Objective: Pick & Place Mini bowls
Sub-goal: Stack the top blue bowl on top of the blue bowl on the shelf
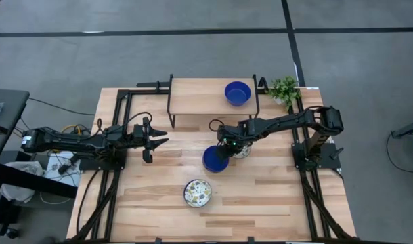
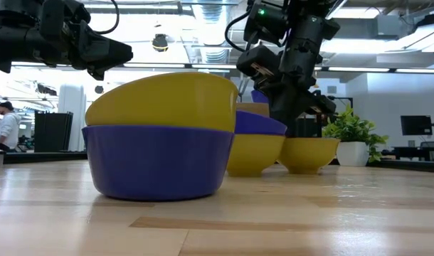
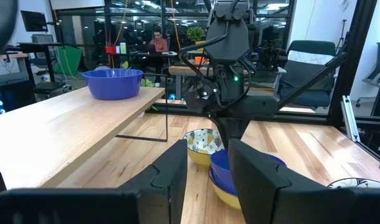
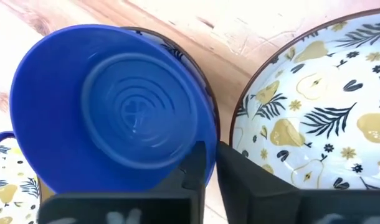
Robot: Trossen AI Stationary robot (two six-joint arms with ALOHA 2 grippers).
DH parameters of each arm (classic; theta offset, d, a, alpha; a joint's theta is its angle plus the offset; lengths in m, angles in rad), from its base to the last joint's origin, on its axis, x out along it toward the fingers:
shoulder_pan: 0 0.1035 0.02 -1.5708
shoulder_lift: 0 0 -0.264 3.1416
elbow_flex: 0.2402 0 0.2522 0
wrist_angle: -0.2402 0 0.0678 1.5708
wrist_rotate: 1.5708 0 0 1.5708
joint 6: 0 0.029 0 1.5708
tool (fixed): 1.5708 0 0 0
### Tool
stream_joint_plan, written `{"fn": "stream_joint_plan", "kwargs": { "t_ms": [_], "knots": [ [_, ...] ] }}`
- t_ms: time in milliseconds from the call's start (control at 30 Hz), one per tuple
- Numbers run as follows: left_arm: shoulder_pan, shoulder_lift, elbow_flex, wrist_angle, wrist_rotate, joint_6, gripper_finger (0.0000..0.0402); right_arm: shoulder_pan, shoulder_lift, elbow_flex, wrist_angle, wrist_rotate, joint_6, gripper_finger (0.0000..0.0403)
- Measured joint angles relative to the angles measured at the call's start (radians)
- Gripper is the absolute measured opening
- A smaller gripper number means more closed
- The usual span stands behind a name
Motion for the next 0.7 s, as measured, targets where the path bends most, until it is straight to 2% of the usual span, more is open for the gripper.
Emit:
{"fn": "stream_joint_plan", "kwargs": {
  "t_ms": [100, 700],
  "knots": [
    [0.0, 0.0, 0.0, 0.0, 0.0, 0.0, 0.0116, 0.0, 0.0, 0.0, 0.0, 0.016, 0.0, 0.0004],
    [0.0, 0.0, 0.0, 0.0, 0.0, 0.0, 0.0116, 0.0, -0.023, 0.001, -0.01, 0.027, 0.006, 0.0001]
  ]
}}
